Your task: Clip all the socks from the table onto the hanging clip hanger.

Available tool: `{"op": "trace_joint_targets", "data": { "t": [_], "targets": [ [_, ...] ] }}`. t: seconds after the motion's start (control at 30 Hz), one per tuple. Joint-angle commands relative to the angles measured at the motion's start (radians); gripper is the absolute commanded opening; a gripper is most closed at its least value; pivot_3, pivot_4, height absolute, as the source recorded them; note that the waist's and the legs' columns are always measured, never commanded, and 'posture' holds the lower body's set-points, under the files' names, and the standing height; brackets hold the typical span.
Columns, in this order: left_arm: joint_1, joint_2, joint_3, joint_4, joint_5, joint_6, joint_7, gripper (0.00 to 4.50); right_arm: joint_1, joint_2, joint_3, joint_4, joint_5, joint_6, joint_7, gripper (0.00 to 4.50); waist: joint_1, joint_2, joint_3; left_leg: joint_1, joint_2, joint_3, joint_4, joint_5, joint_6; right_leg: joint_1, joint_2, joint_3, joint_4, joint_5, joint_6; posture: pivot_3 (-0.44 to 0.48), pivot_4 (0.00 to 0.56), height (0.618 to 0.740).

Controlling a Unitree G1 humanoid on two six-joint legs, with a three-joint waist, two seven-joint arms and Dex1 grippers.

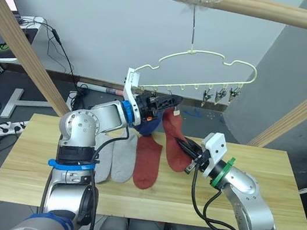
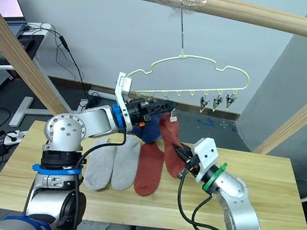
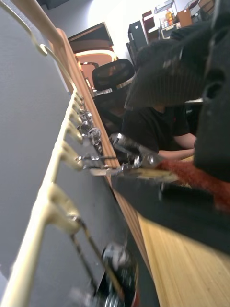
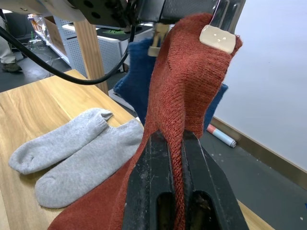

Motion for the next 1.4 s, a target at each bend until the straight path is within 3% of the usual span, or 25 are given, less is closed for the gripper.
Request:
{"op": "trace_joint_targets", "data": {
  "t": [0.03, 0.1, 0.37, 0.4, 0.47, 0.53, 0.7, 0.83, 0.87, 1.0, 1.13, 1.27, 1.4],
  "targets": [
    [0.015, 0.038, 0.019, -0.06, -0.058, 0.035, -0.013, 3.99, -0.004, 0.006, -0.01, -0.015, 0.009, -0.019, -0.001, 0.0, 0.0, 0.0, 0.0, 0.0, 0.0, 0.0, 0.0, 0.0, 0.0, 0.0, 0.0, 0.0, 0.0, 0.0, 0.0, 0.314, 0.217, 0.74],
    [0.036, 0.078, 0.033, -0.081, -0.08, 0.06, -0.013, 4.49, -0.003, 0.006, -0.007, -0.013, 0.009, -0.02, 0.0, 0.0, 0.0, 0.0, 0.0, 0.0, 0.0, 0.0, 0.0, 0.0, 0.0, 0.0, 0.0, 0.0, 0.0, 0.0, 0.0, 0.324, 0.218, 0.74],
    [0.174, 0.242, 0.12, -0.215, -0.156, 0.126, 0.022, 4.49, -0.04, 0.011, 0.003, 0.045, 0.01, -0.016, 0.018, 0.0, 0.014, 0.002, 0.002, 0.0, 0.001, 0.0, -0.001, 0.0, 0.0, -0.001, 0.0, 0.0, 0.0, 0.0, 0.0, 0.402, 0.215, 0.74],
    [0.196, 0.256, 0.119, -0.239, -0.152, 0.12, 0.026, 4.5, -0.048, 0.014, 0.001, 0.054, 0.018, -0.008, 0.02, 0.42, 0.019, 0.002, 0.002, 0.0, 0.0, 0.0, -0.001, 0.0, 0.0, -0.001, 0.0, 0.0, 0.0, 0.0, 0.0, 0.419, 0.215, 0.74],
    [0.253, 0.284, 0.126, -0.295, -0.157, 0.114, 0.027, 4.5, -0.072, 0.018, -0.001, 0.076, 0.024, 0.005, 0.024, 0.72, 0.027, 0.002, 0.002, 0.0, 0.0, 0.0, -0.001, 0.0, 0.0, -0.001, 0.0, 0.0, 0.0, 0.0, 0.0, 0.443, 0.214, 0.74],
    [0.313, 0.306, 0.135, -0.363, -0.149, 0.083, 0.027, 4.5, -0.091, 0.017, -0.008, 0.099, 0.02, 0.015, 0.023, 1.33, 0.039, 0.002, 0.002, 0.0, 0.001, 0.0, -0.001, 0.0, 0.0, -0.001, -0.001, 0.0, 0.0, 0.0, 0.0, 0.463, 0.214, 0.74],
    [0.439, 0.329, 0.141, -0.465, -0.107, -0.005, 0.05, 4.5, -0.082, 0.002, -0.057, 0.125, 0.035, 0.038, 0.017, 3.08, 0.084, 0.003, 0.003, 0.0, 0.001, 0.001, -0.003, 0.0, 0.0, -0.002, -0.001, 0.0, -0.001, -0.001, -0.002, 0.482, 0.222, 0.74],
    [0.535, 0.377, 0.046, -0.538, 0.059, -0.176, 0.009, 4.5, -0.095, 0.027, -0.121, 0.07, 0.014, 0.114, -0.12, 4.37, 0.119, 0.004, 0.006, 0.0, 0.0, 0.002, -0.003, 0.0, -0.001, -0.002, -0.002, 0.001, -0.003, -0.002, -0.003, 0.478, 0.228, 0.74],
    [0.555, 0.382, 0.024, -0.56, 0.105, -0.227, 0.005, 4.5, -0.099, 0.042, -0.139, 0.038, 0.005, 0.151, -0.174, 4.47, 0.126, 0.005, 0.007, -0.001, 0.0, 0.002, -0.003, 0.0, -0.001, -0.003, -0.002, 0.001, -0.003, -0.004, -0.008, 0.475, 0.235, 0.74],
    [0.615, 0.454, -0.054, -0.578, 0.196, -0.354, -0.117, 4.5, -0.109, 0.137, -0.198, -0.107, 0.005, 0.27, -0.356, 4.47, 0.144, 0.006, 0.009, -0.006, 0.001, 0.003, -0.003, -0.001, -0.002, -0.009, -0.002, 0.002, -0.003, -0.005, -0.008, 0.463, 0.246, 0.74],
    [0.635, 0.45, -0.069, -0.515, 0.252, -0.513, -0.218, 4.5, -0.139, 0.21, -0.182, -0.186, -0.028, 0.345, -0.472, 3.28, 0.153, 0.008, 0.01, -0.016, 0.001, 0.003, -0.004, 0.001, -0.005, -0.02, -0.001, 0.001, -0.001, -0.002, -0.003, 0.442, 0.253, 0.74],
    [0.625, 0.452, -0.116, -0.51, 0.3, -0.631, -0.308, 4.5, -0.156, 0.255, -0.178, -0.205, -0.063, 0.352, -0.552, 3.28, 0.159, 0.008, 0.011, -0.016, 0.001, 0.003, -0.005, 0.001, -0.005, -0.021, -0.001, 0.0, -0.002, -0.003, -0.005, 0.436, 0.256, 0.74],
    [0.602, 0.442, -0.147, -0.502, 0.32, -0.679, -0.335, 4.5, -0.168, 0.262, -0.187, -0.202, -0.084, 0.351, -0.585, 2.39, 0.159, 0.009, 0.011, -0.016, 0.001, 0.003, -0.006, 0.001, -0.005, -0.021, -0.001, 0.0, -0.002, -0.003, -0.005, 0.426, 0.264, 0.74]
  ]
}}
